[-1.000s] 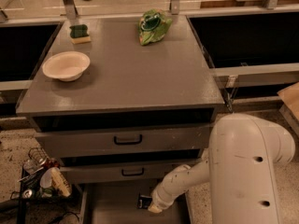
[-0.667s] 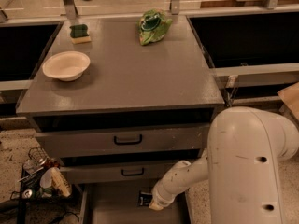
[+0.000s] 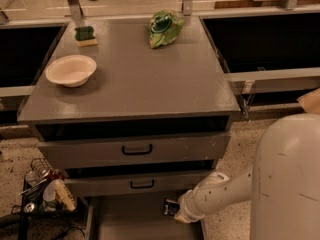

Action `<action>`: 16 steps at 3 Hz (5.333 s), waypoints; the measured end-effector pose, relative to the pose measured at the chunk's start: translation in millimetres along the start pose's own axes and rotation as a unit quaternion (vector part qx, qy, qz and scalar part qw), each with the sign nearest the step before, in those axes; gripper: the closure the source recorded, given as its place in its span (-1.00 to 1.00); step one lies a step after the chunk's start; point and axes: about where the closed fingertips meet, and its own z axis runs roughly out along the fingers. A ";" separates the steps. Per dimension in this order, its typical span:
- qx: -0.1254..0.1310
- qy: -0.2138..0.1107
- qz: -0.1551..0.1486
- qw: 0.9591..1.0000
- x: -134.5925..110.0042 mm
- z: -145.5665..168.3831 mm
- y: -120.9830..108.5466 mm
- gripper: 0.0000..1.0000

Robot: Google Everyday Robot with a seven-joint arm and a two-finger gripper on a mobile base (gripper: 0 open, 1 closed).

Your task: Pick rxbar blueberry from bottom drawer and place on counter

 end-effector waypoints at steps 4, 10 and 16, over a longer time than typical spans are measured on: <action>0.075 0.013 -0.052 0.996 -38.8 -108.8 -5.9 1.00; 0.201 0.029 -0.084 0.975 -70.5 -240.2 -14.2 1.00; 0.342 0.037 -0.109 0.933 -117.5 -380.1 -38.6 1.00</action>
Offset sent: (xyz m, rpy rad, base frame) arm -0.0002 0.0014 0.0918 -0.0458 -0.1344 0.0223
